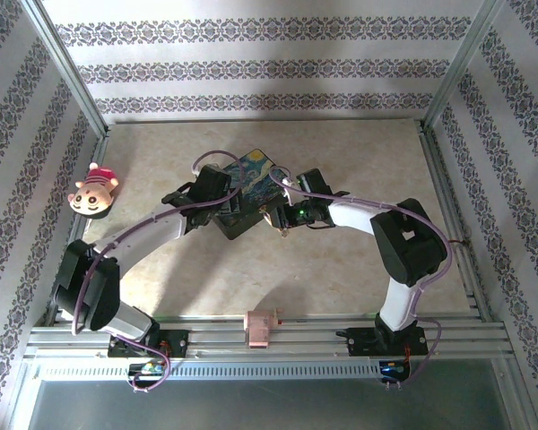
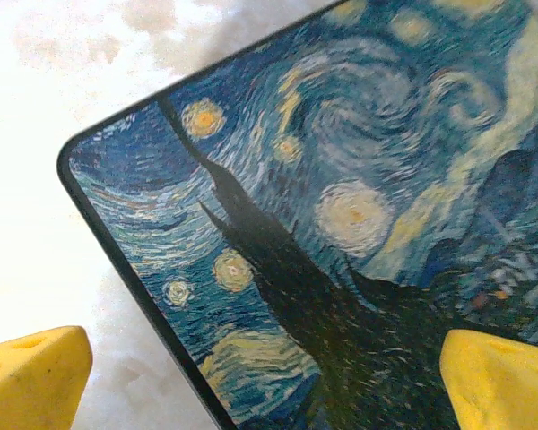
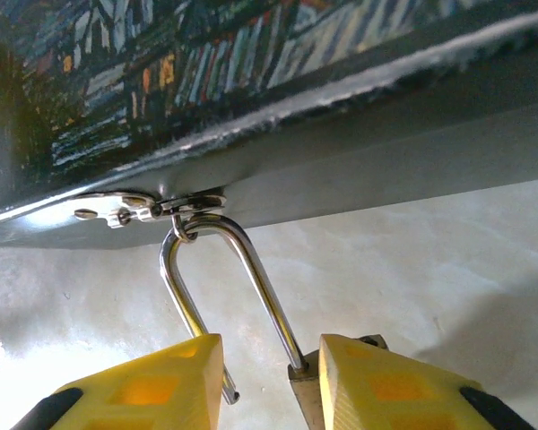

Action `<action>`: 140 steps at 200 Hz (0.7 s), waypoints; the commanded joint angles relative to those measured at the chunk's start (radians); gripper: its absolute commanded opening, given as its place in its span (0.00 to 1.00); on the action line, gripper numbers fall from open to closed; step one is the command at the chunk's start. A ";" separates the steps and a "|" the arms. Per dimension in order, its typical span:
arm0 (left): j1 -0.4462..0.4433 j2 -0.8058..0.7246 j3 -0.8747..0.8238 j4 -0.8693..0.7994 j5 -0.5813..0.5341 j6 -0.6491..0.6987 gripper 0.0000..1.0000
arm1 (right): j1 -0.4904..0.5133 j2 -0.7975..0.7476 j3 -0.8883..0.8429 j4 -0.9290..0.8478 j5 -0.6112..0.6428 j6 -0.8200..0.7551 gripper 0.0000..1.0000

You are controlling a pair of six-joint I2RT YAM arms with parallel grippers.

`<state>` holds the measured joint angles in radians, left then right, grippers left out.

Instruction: Unlock the padlock with the key

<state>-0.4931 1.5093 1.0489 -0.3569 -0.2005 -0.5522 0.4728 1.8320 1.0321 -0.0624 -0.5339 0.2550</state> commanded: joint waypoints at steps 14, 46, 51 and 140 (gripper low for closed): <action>0.023 0.042 0.022 -0.057 -0.041 0.034 0.99 | -0.005 0.016 0.025 0.018 -0.043 -0.005 0.34; 0.027 0.075 0.028 -0.062 -0.057 0.041 0.99 | -0.001 0.025 0.021 0.017 -0.039 -0.011 0.35; 0.028 0.081 0.028 -0.062 -0.059 0.040 0.99 | 0.000 0.028 0.023 0.016 -0.036 -0.011 0.35; 0.041 0.155 0.042 -0.098 -0.104 0.070 0.99 | 0.041 0.055 0.076 -0.043 0.037 -0.038 0.35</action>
<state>-0.4755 1.6291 1.0882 -0.3836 -0.2504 -0.5220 0.4908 1.8660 1.0710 -0.0727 -0.5270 0.2497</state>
